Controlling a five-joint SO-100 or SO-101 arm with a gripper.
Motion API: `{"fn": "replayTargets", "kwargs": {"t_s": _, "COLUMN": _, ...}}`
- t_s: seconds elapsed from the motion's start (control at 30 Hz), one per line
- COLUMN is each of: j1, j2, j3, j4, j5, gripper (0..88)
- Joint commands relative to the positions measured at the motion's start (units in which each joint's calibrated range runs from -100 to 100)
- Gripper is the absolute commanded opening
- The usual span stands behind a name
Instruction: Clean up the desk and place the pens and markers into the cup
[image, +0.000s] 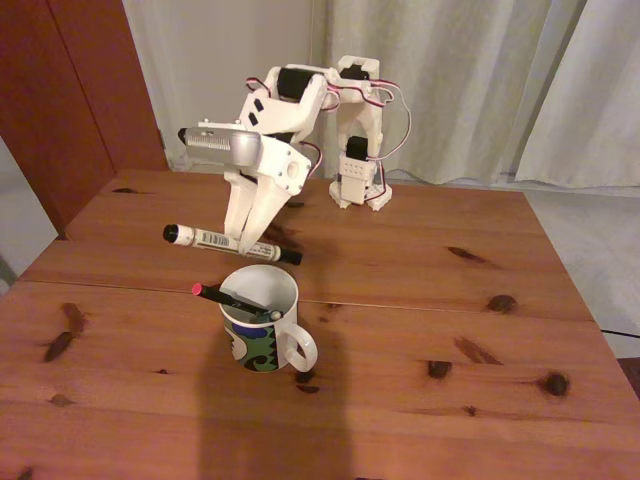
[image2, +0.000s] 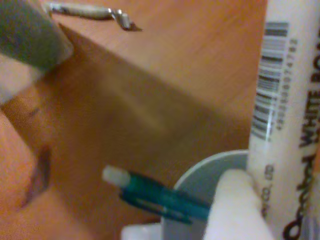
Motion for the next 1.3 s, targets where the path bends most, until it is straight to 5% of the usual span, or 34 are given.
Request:
{"fn": "replayTargets", "kwargs": {"t_s": 0.0, "j1": -0.1, "j2": 0.1, "j3": -4.8, "j4": 0.1, "j5": 1.2, "gripper": 0.6}}
{"fn": "replayTargets", "kwargs": {"t_s": 0.3, "j1": 0.2, "j2": 1.2, "j3": 1.2, "j4": -22.3, "j5": -2.1, "gripper": 0.5}}
{"fn": "replayTargets", "kwargs": {"t_s": 0.77, "j1": -0.5, "j2": -0.4, "j3": 16.2, "j4": -41.2, "j5": -3.9, "gripper": 0.5}}
{"fn": "replayTargets", "kwargs": {"t_s": 1.27, "j1": -1.5, "j2": -7.6, "j3": 25.4, "j4": -44.2, "j5": -3.9, "gripper": 0.5}}
